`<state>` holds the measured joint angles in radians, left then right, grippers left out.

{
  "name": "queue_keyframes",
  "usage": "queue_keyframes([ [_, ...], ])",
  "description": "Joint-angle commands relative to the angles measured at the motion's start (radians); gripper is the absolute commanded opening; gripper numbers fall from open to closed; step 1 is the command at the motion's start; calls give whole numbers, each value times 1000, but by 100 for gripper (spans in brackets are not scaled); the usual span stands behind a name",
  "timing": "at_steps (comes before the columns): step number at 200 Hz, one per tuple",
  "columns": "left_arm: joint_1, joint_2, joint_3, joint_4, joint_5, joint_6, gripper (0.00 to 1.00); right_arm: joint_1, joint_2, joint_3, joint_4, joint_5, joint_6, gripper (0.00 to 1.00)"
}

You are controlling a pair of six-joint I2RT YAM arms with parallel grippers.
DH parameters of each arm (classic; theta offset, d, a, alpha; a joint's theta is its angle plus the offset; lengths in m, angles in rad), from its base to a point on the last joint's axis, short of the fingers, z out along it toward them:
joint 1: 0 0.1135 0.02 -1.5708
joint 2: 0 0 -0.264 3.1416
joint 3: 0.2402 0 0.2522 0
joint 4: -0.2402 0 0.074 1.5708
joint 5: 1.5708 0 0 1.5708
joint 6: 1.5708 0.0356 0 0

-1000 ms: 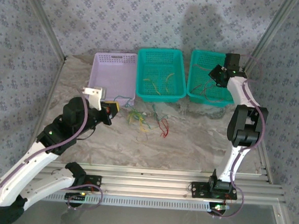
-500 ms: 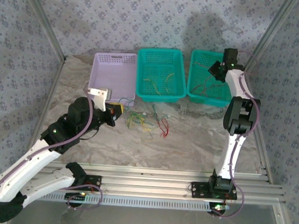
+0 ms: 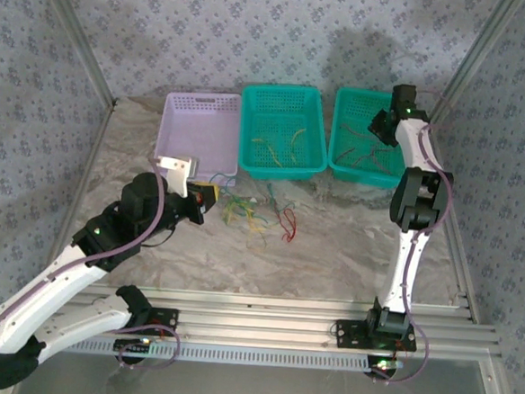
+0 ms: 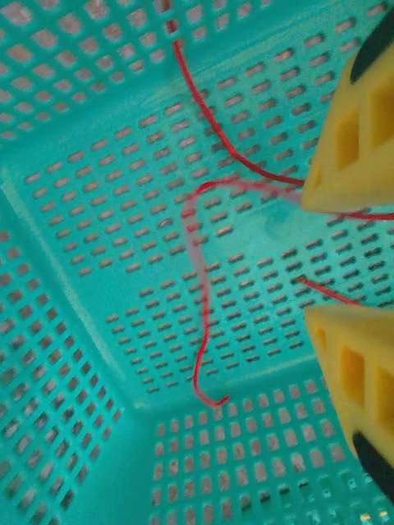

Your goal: Untangle the cables

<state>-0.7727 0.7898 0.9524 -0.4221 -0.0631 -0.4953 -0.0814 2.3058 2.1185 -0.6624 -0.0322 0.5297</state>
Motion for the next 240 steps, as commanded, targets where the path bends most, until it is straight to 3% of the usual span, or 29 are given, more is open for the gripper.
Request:
queue_keyframes([
  [1,-10,7,8,26,-6,7,0,2,-148,-66,30,51,-13,42],
  [32,-14,15,-1,52,2,5,0,44,-364,-225,144,55,-50,47],
  [64,-21,15,-24,77,-1,0,0,159,-607,-478,255,2,-56,52],
  [112,-22,-6,-34,69,-11,7,0,354,-886,-934,465,-194,-11,57],
  [164,-23,-35,-37,51,-42,43,0,587,-975,-1145,329,-58,-24,57],
  [203,-22,-46,-40,39,-54,57,0,656,-1026,-1237,287,-29,6,58],
  [240,-23,-53,-50,36,-59,55,0,739,-979,-1257,255,-14,19,59],
])
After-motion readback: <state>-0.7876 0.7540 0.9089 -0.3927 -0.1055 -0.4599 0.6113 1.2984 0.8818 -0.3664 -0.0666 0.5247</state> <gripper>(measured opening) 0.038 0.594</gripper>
